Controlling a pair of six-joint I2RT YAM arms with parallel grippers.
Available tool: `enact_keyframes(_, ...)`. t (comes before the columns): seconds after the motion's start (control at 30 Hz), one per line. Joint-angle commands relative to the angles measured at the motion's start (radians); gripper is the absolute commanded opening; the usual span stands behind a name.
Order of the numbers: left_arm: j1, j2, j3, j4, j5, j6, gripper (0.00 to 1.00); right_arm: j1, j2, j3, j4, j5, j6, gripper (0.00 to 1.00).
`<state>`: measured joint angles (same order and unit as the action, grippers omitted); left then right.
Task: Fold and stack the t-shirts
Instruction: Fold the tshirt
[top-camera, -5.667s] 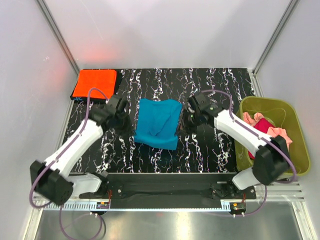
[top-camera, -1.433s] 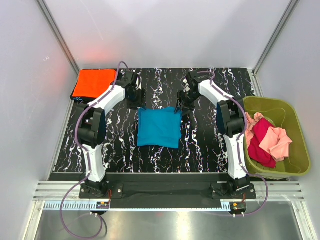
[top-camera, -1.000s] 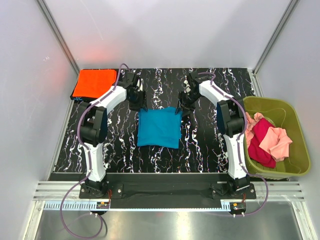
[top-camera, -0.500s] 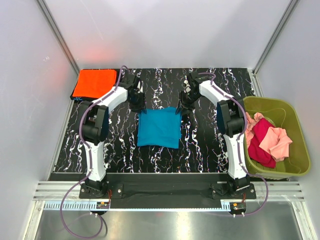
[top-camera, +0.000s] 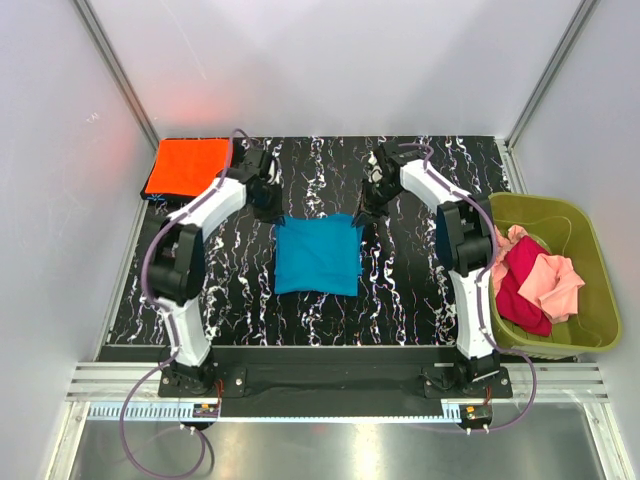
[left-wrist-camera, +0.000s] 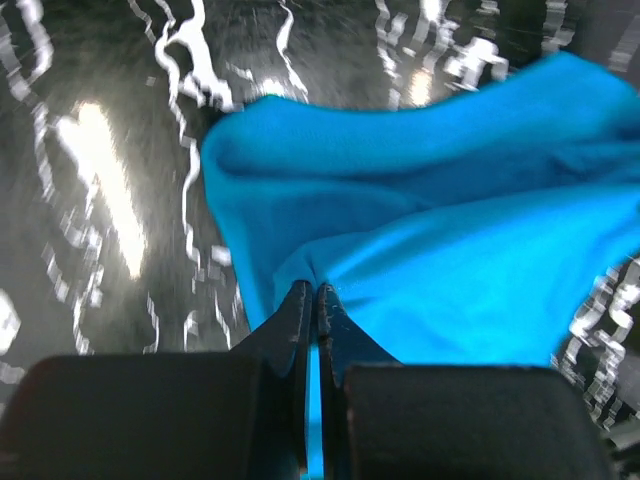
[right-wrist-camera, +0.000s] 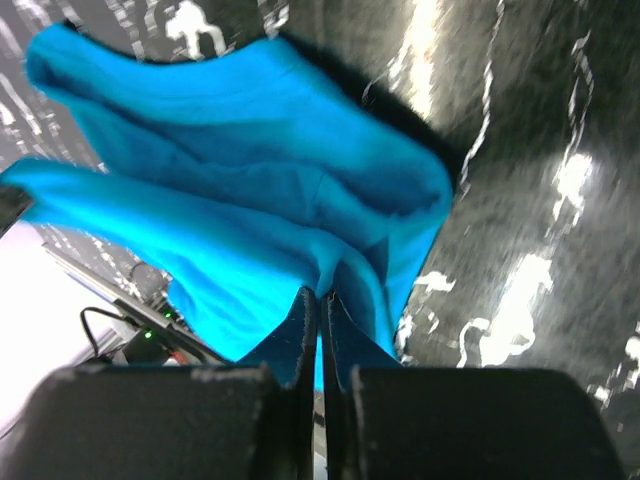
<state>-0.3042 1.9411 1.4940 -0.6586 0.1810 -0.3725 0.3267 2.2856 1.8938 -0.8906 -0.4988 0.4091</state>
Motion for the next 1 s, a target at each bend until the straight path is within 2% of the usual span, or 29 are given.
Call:
enact_keyframes(0.0, -0.003, -0.157, -0.026, 0.022, -0.046, -0.014, 0.00, 0.000, -0.147, -0.007, -0.024, -0.015, 0.014, 0.00)
enact_keyframes(0.13, -0.003, -0.192, -0.031, 0.013, -0.048, -0.023, 0.00, 0.000, -0.161, -0.001, -0.011, -0.037, 0.030, 0.00)
enact_keyframes(0.27, -0.001, -0.128, 0.035, 0.010, -0.061, -0.010, 0.00, 0.002, -0.094, 0.069, -0.007, -0.056, 0.031, 0.00)
enact_keyframes(0.37, 0.010, -0.027, 0.125, -0.004, -0.095, 0.007, 0.00, 0.000, 0.029, 0.155, 0.021, -0.064, 0.025, 0.00)
enact_keyframes(0.47, 0.033, 0.061, 0.170, 0.026, -0.138, 0.009, 0.00, -0.005, 0.167, 0.319, 0.044, -0.064, -0.003, 0.01)
enact_keyframes(0.53, 0.042, 0.123, 0.202, 0.054, -0.214, 0.012, 0.00, -0.009, 0.228, 0.396, 0.033, -0.049, -0.029, 0.02)
enact_keyframes(0.63, 0.060, 0.241, 0.313, 0.025, -0.274, 0.003, 0.04, -0.031, 0.294, 0.435, 0.097, -0.067, 0.020, 0.15)
enact_keyframes(0.67, 0.065, 0.254, 0.324, 0.021, -0.293, -0.009, 0.04, -0.037, 0.310, 0.456, 0.102, -0.066, 0.026, 0.16)
enact_keyframes(0.7, 0.065, 0.257, 0.319, 0.036, -0.314, -0.002, 0.11, -0.040, 0.311, 0.473, 0.096, -0.052, 0.020, 0.20)
enact_keyframes(0.77, 0.071, 0.253, 0.347, 0.010, -0.359, 0.001, 0.20, -0.049, 0.314, 0.551, 0.037, -0.012, -0.018, 0.36)
enact_keyframes(0.8, 0.071, 0.240, 0.354, -0.002, -0.388, 0.000, 0.38, -0.054, 0.314, 0.585, 0.003, 0.003, -0.029, 0.47)
enact_keyframes(0.9, 0.066, 0.150, 0.335, -0.015, -0.399, -0.002, 0.55, -0.064, 0.285, 0.660, -0.114, 0.074, -0.081, 0.50)
enact_keyframes(0.97, 0.065, 0.070, 0.296, -0.015, -0.377, -0.006, 0.63, -0.063, 0.215, 0.593, -0.116, 0.082, -0.093, 0.52)
